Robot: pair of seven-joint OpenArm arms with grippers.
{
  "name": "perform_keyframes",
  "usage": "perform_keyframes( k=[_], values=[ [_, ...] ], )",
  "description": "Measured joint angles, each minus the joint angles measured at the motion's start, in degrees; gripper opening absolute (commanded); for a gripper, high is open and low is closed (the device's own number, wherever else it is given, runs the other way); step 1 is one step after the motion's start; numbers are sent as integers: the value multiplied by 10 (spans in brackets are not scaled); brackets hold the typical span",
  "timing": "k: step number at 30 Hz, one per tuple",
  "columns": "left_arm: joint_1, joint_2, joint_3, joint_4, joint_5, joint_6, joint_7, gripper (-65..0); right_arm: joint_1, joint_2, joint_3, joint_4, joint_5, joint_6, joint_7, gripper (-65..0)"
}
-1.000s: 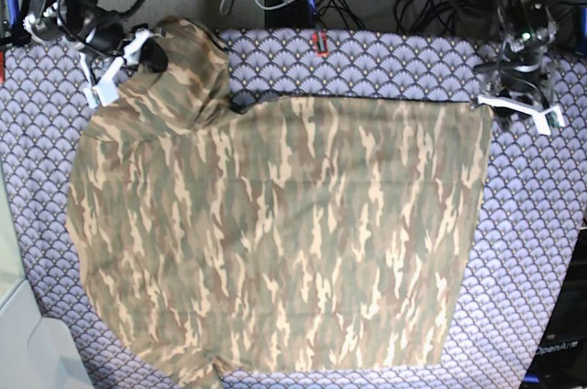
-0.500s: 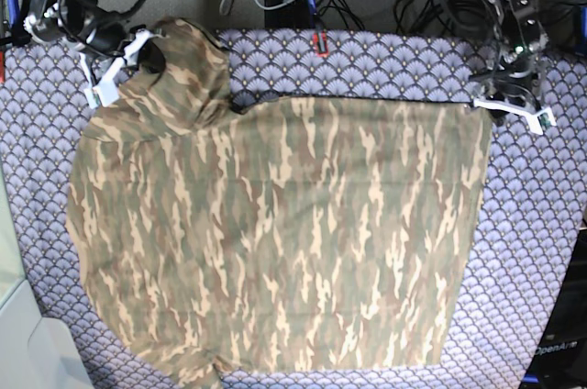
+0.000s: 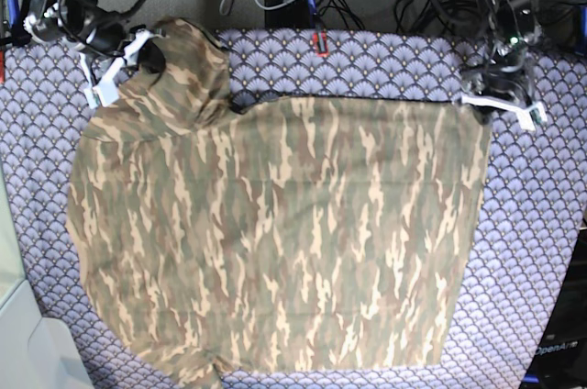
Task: Fold the T-shirt properly
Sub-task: 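Grasp the shirt's shoulder edges with both grippers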
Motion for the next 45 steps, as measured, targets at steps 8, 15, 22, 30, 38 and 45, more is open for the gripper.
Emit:
perform_keyframes(
  k=[8,15,22,30,38,45],
  values=[
    [-1,-2,-2,-9,-2,-1,-2,-399,0,3,-14,0,-2,0,2,-635],
    [-4,2,3,-23,-2,-4,-21,-404,0,7,-30,0,-2,0,2,-635],
    [-5,4,49,-23,0,4,-31,-650,0,8,-32,0,-2,0,4,-635],
    [3,9,50,9,-2,3,-1,-642,-4,15,-35,3,-1,0,6,-638],
    [65,9,46,110,-1,2,17,-642,-7,30,-30,3,8,0,-2,-639],
    [121,11,6,156,-1,3,20,-642,-77,37,-24,65,-28,-1,33,-638]
  ],
)
